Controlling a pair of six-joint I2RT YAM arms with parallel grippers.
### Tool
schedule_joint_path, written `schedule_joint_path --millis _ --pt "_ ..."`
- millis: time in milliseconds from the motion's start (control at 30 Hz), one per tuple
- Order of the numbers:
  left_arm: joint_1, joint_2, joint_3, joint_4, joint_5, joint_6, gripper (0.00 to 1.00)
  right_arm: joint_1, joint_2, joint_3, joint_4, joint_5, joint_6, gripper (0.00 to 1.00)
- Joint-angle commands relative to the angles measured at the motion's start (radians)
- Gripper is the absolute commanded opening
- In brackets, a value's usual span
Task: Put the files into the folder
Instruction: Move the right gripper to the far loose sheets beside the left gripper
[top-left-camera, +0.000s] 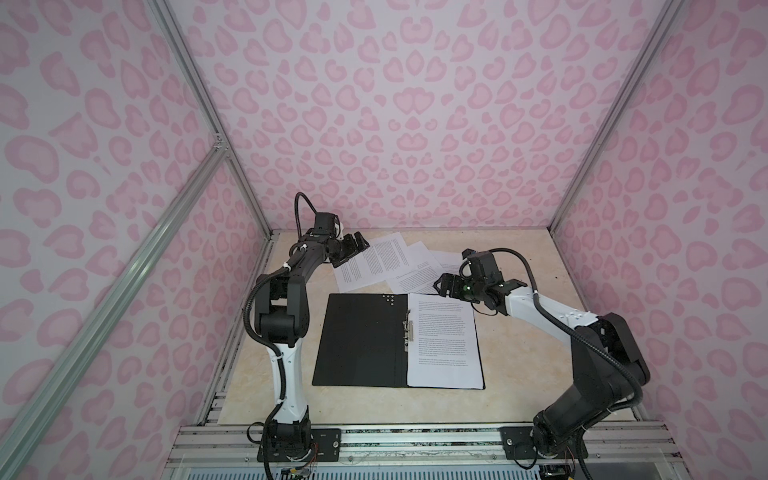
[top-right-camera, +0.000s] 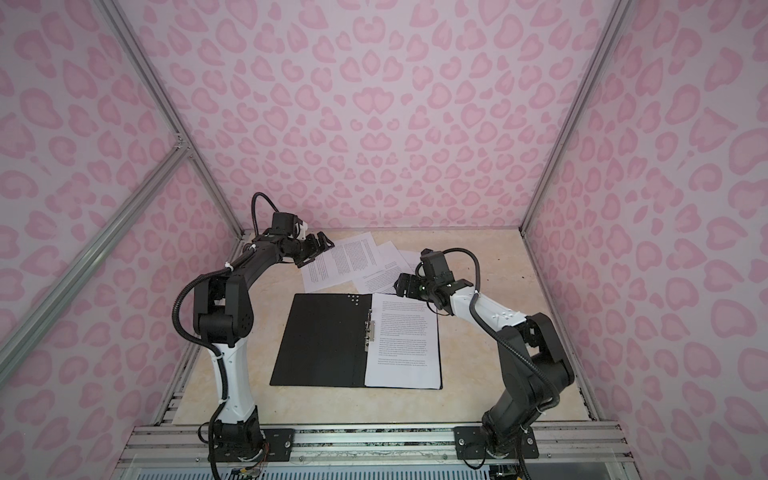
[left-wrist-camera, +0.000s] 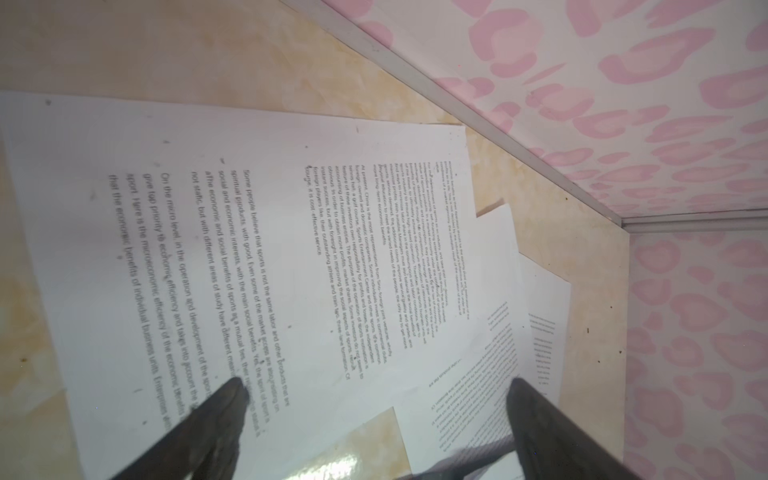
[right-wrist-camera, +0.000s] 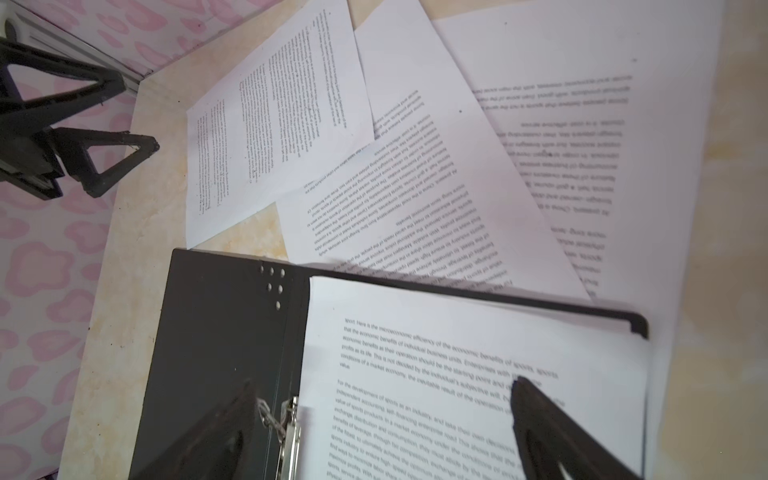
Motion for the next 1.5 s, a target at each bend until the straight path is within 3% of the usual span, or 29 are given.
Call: schedule_joint_path --millis 0,300,500,733,900,1067,1200,1367,1467 --pt "-0.002 0.036 0.006 -0.019 0.008 0.038 0.99 0.002 0.147 0.153 0.011 -0.062 -0.033 0.93" --pt "0.003 0.064 -0.052 -0.018 0.000 0.034 0.99 -0.023 0.558 0.655 -0.060 -0.155 0.001 0.91" --pt "0.005 0.103 -0.063 0.001 0.047 0.017 0.99 -0.029 0.750 0.863 -0.126 -0.197 0.046 0.89" --pt "0.005 0.115 -0.081 0.016 0.054 0.008 0.99 0.004 0.824 0.934 -0.171 -0.184 0.093 0.88" --pt "-0.004 0.120 -0.105 0.039 0.067 -0.005 0.99 0.011 0.830 0.914 -0.142 -0.206 0.195 0.87" --pt "-0.008 0.126 -0.125 0.057 0.063 -0.018 0.99 0.013 0.767 0.827 0.007 -0.266 0.274 0.91" --pt "-0.007 0.133 -0.141 0.079 0.059 -0.041 0.99 0.023 0.704 0.764 0.122 -0.288 0.339 0.99" --pt "-0.006 0.125 -0.174 0.117 0.070 -0.068 0.98 0.042 0.726 0.784 0.183 -0.300 0.432 0.99" --pt "-0.007 0.109 -0.216 0.154 0.073 -0.089 0.98 0.041 0.709 0.719 0.309 -0.291 0.526 0.99"
